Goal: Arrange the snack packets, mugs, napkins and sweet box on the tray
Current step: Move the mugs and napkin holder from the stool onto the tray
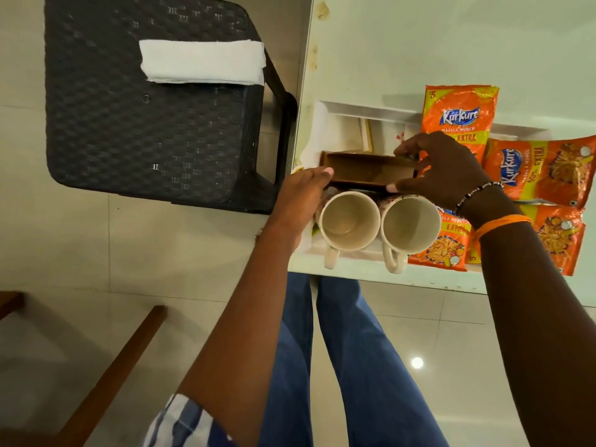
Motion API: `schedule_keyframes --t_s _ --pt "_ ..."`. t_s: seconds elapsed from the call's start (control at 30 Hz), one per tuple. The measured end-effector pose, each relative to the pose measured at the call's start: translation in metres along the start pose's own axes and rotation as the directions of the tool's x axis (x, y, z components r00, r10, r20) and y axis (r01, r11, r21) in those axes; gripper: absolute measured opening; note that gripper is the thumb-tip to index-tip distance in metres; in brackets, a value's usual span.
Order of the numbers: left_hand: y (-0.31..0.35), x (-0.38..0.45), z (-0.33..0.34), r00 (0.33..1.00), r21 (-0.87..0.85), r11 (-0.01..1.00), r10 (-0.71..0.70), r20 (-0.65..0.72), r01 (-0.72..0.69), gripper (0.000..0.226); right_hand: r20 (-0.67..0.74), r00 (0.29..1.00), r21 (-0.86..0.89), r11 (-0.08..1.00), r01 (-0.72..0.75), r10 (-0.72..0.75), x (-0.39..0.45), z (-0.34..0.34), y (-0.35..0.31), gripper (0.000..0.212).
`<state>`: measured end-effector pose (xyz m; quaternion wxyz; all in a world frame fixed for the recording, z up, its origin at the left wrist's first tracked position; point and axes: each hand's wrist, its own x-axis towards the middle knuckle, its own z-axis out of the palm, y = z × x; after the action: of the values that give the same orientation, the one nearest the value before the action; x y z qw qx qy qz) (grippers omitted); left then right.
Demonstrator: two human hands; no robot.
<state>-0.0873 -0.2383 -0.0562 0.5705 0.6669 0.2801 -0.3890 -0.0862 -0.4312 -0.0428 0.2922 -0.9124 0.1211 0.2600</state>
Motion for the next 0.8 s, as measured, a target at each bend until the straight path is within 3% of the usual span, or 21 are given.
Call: schedule_keyframes --t_s 0.13,0.27,0.37,0.43,0.5,0.53,0.6,0.73,0.8 --pt "0.001 0.005 -0.032 0.999 -0.109 0.993 0.041 -0.018 -0.042 0.018 -0.114 0.991 0.037 0.996 0.075 -0.07 0.007 0.01 -0.037 0.043" --pt "0.01 0.011 -0.074 0.996 -0.213 0.975 0.058 -0.069 -0.071 0.022 -0.075 0.99 0.138 0.982 0.129 -0.12 0.028 0.032 -0.086 0.026" --pt "0.018 0.02 -0.11 0.991 -0.278 0.958 0.027 -0.135 -0.064 0.029 -0.07 0.993 0.3 0.947 0.115 -0.099 0.052 0.057 -0.129 0.029" --pt "0.022 0.028 -0.131 0.986 -0.283 0.957 0.01 -0.166 -0.058 0.029 -0.032 0.999 0.487 0.873 -0.02 0.041 0.075 0.073 -0.153 0.035" --pt "0.025 0.035 -0.145 0.98 -0.213 0.976 0.0 -0.198 -0.043 0.025 0.062 0.982 0.665 0.726 -0.176 0.181 0.096 0.084 -0.171 0.025" --pt "0.027 0.037 -0.152 0.977 -0.17 0.985 0.005 -0.213 -0.042 0.02 0.113 0.965 0.717 0.653 -0.244 0.236 0.108 0.089 -0.177 0.01" --pt "0.027 0.04 -0.16 0.976 -0.117 0.991 0.037 -0.214 -0.063 0.016 0.176 0.934 0.743 0.581 -0.333 0.311 0.122 0.093 -0.187 0.018" --pt "0.024 0.04 -0.165 0.983 -0.116 0.99 0.055 -0.177 -0.076 0.026 0.164 0.913 0.786 0.509 -0.35 0.374 0.135 0.093 -0.195 0.016" --pt "0.023 0.038 -0.165 0.984 -0.18 0.98 0.049 -0.17 -0.08 0.029 0.167 0.916 0.858 0.403 -0.317 0.365 0.131 0.088 -0.196 0.012"
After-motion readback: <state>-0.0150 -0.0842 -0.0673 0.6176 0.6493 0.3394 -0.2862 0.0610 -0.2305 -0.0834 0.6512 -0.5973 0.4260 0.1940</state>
